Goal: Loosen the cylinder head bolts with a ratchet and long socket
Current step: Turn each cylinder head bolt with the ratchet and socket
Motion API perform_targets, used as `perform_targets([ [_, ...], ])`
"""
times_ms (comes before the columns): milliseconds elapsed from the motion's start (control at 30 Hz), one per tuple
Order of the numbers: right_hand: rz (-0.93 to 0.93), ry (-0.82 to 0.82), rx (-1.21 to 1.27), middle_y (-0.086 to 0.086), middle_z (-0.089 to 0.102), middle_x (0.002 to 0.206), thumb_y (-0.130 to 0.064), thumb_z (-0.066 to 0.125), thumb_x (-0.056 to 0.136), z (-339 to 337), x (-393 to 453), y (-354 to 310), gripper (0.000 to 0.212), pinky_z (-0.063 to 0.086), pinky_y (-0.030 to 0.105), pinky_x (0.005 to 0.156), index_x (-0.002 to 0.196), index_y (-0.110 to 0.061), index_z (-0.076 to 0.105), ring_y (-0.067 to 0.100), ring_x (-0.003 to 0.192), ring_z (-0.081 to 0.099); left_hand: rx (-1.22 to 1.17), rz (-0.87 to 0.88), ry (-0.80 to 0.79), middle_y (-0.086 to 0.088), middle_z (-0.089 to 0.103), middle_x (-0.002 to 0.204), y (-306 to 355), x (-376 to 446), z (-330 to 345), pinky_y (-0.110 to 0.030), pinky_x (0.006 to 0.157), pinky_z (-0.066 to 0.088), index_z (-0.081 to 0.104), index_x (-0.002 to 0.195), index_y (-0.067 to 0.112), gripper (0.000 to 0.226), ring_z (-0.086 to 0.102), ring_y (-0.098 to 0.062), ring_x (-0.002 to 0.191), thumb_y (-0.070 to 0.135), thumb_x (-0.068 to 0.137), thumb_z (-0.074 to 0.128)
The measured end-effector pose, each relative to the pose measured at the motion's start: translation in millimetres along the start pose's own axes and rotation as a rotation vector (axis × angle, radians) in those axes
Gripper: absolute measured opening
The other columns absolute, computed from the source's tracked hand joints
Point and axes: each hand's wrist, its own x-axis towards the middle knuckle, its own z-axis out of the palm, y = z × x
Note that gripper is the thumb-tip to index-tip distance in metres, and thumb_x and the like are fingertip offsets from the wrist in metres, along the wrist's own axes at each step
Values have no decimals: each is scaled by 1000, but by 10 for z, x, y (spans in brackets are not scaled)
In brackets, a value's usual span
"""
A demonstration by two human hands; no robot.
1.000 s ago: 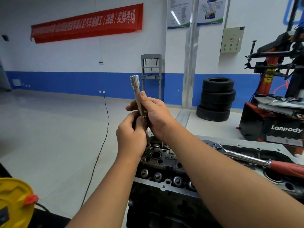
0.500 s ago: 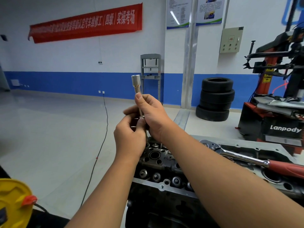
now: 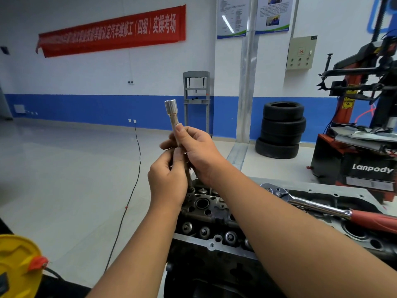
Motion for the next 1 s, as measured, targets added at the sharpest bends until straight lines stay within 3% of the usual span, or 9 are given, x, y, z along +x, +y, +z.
perform_targets([
  [67,10,19,-11,7,79,91,-46,53,106,-2,-1,-13,39,59,38,70,96,-12,69,16,78,72,-7,-4,-39,1,78,91,1,-7,12,-57,84,62,73,96,27,26,76,-24,93,34,106,51],
  [167,13,13,19,9,78,92,-44,59,103,-7,-2,4,31,57,45,80,99,-14,69,19,82,72,50,36,-16,8,77,94,-11,7,17,-50,85,63,70,100,35,23,75,-13,90,17,107,57],
  [333,11,-24,92,16,77,98,-34,63,102,16,-22,-10,24,64,45,80,98,-10,62,25,85,74,104,75,72,14,75,80,-37,22,-21,-48,79,64,68,89,41,18,73,-5,76,26,94,77],
  [400,16,-19,53,13,77,96,-39,56,105,27,-18,-10,32,62,41,75,94,-10,65,21,81,72,39,49,30,12,76,82,-7,8,-16,-52,78,64,72,89,37,9,74,-12,78,38,98,69],
  [500,12,1,-27,6,78,94,-47,48,108,24,-15,-9,45,57,37,69,89,-13,72,17,78,69,-42,6,-24,1,76,84,10,-2,4,-59,80,62,74,95,27,25,75,-26,87,38,104,53],
  [700,0,-17,71,13,78,98,-33,69,99,18,-15,10,23,63,42,75,99,-10,65,22,82,73,67,62,57,15,75,80,-39,25,-22,-49,78,65,69,88,37,12,73,-6,76,31,97,73],
  [833,-7,-26,22,9,78,98,-39,60,103,16,-15,10,30,62,39,71,94,-11,67,19,81,72,-41,-2,-11,3,77,85,18,6,-18,-58,79,63,74,91,30,23,76,-24,85,49,96,62],
  [933,-10,-10,10,6,78,93,-44,54,106,0,-13,5,40,58,28,62,88,-13,71,14,78,72,-102,-30,-51,-5,78,91,9,14,-4,-61,84,62,75,96,28,31,76,-31,93,46,94,51],
  [1000,-9,-7,29,7,78,94,-45,56,104,-7,-4,14,38,61,36,72,90,-14,72,17,81,72,-53,11,-26,0,78,88,-4,12,-10,-58,81,63,74,94,28,23,77,-26,88,40,98,56],
])
